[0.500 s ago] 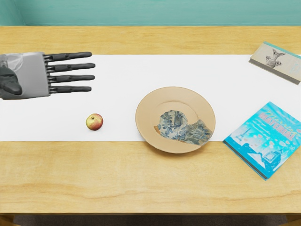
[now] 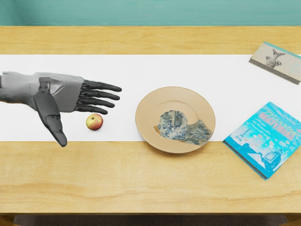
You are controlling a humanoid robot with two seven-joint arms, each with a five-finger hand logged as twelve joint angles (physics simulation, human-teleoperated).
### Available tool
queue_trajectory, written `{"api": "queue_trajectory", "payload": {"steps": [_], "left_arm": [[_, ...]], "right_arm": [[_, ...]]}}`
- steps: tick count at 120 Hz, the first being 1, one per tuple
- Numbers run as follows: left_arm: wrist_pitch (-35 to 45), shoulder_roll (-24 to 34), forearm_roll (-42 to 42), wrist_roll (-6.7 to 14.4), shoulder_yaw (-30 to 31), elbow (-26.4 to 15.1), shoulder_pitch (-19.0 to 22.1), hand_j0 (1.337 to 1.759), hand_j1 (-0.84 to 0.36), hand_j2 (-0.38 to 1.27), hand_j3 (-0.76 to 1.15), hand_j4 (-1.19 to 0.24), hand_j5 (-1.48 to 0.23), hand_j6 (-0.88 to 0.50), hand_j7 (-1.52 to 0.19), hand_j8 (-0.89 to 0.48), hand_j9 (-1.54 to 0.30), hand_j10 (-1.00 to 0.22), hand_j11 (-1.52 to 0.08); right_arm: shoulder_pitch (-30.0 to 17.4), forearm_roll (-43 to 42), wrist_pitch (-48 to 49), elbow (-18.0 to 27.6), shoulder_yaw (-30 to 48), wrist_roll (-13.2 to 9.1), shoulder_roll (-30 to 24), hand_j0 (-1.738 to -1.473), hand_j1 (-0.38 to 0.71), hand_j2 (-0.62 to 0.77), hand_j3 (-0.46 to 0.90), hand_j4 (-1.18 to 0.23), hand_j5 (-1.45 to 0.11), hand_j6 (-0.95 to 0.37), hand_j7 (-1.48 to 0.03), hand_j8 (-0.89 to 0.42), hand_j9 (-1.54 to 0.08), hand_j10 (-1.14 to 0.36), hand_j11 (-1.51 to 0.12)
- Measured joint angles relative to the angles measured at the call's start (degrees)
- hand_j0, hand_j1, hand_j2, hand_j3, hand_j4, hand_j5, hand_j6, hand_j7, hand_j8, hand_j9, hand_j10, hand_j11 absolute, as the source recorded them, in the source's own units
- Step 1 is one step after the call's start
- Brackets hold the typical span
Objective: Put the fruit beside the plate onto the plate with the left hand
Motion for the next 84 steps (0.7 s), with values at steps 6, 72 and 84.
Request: {"api": "queue_trajectory", "payload": {"steps": [6, 72, 84], "left_arm": [[2.29, -1.34, 7.72, 0.00, -0.30, -0.88, 0.30, 1.658, 0.31, 0.00, 0.00, -0.03, -0.04, -0.02, -0.04, -0.03, -0.04, -0.03, -0.04], [24.99, -19.05, 67.08, 0.00, 0.53, -2.67, 12.28, 1.658, 0.30, 0.01, 0.00, -0.05, -0.06, -0.05, -0.06, -0.05, -0.06, -0.05, -0.06], [26.18, -20.16, 69.53, 0.00, 0.94, -2.25, 13.04, 1.658, 0.31, 0.01, 0.00, -0.04, -0.05, -0.04, -0.05, -0.04, -0.05, -0.04, -0.05]], "right_arm": [[0.02, 0.00, 0.00, 0.00, 0.00, 0.00, 0.00, -1.658, -0.35, 0.00, 0.00, 0.00, 0.00, 0.00, 0.00, 0.00, 0.00, 0.00, 0.00], [0.23, -0.01, -0.06, -0.07, 0.06, 0.00, 0.00, -1.658, -0.35, 0.00, 0.00, 0.00, 0.00, 0.00, 0.00, 0.00, 0.00, 0.00, 0.00], [0.23, -0.01, -0.07, -0.08, 0.06, 0.00, 0.00, -1.658, -0.35, 0.00, 0.00, 0.00, 0.00, 0.00, 0.00, 0.00, 0.00, 0.00, 0.00]]}}
